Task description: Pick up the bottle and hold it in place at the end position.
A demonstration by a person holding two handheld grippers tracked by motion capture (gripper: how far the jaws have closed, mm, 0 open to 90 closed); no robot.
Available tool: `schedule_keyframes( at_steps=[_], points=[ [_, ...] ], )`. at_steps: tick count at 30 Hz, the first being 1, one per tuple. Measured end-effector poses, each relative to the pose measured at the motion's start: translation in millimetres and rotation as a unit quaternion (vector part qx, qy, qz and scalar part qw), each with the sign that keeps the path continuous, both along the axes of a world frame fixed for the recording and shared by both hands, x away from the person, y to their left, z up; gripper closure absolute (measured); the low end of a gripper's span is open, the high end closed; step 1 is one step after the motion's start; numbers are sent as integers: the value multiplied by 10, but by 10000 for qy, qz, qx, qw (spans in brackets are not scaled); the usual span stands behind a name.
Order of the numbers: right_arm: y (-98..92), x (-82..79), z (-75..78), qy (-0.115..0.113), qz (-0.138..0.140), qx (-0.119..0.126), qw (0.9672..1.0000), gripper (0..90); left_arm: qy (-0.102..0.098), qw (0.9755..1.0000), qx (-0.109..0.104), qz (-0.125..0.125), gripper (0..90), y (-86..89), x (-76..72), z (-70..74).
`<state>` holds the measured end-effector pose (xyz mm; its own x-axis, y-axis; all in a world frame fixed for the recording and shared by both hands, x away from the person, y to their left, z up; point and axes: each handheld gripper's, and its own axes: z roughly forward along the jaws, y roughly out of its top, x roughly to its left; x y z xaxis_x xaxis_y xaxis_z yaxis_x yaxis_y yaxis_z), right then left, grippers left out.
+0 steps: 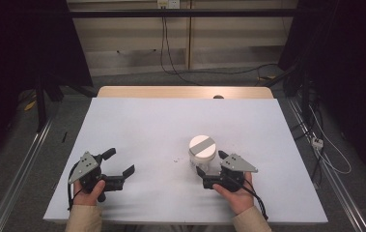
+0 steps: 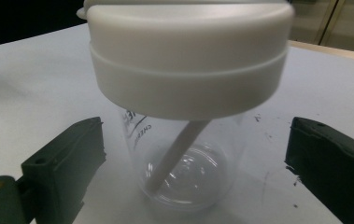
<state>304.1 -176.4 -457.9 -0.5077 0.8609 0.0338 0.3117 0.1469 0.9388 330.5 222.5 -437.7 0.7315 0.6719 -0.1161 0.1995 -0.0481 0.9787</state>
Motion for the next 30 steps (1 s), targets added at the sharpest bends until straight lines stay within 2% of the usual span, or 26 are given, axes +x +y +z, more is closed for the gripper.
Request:
schedule_keyframes(
  at_steps=[10, 19, 30],
  points=[
    [113, 140, 27, 47, 32, -40, 10000, 47, 35, 10000, -67, -14, 31, 1, 1, -7],
    [160, 234, -8, 154, 1, 31, 9999, 60, 44, 10000, -53, -56, 31, 5, 22, -14],
    [222, 313, 5, 113, -15, 43, 9999, 113, 47, 10000, -52, -60, 31, 0, 28, -15]
  ],
)
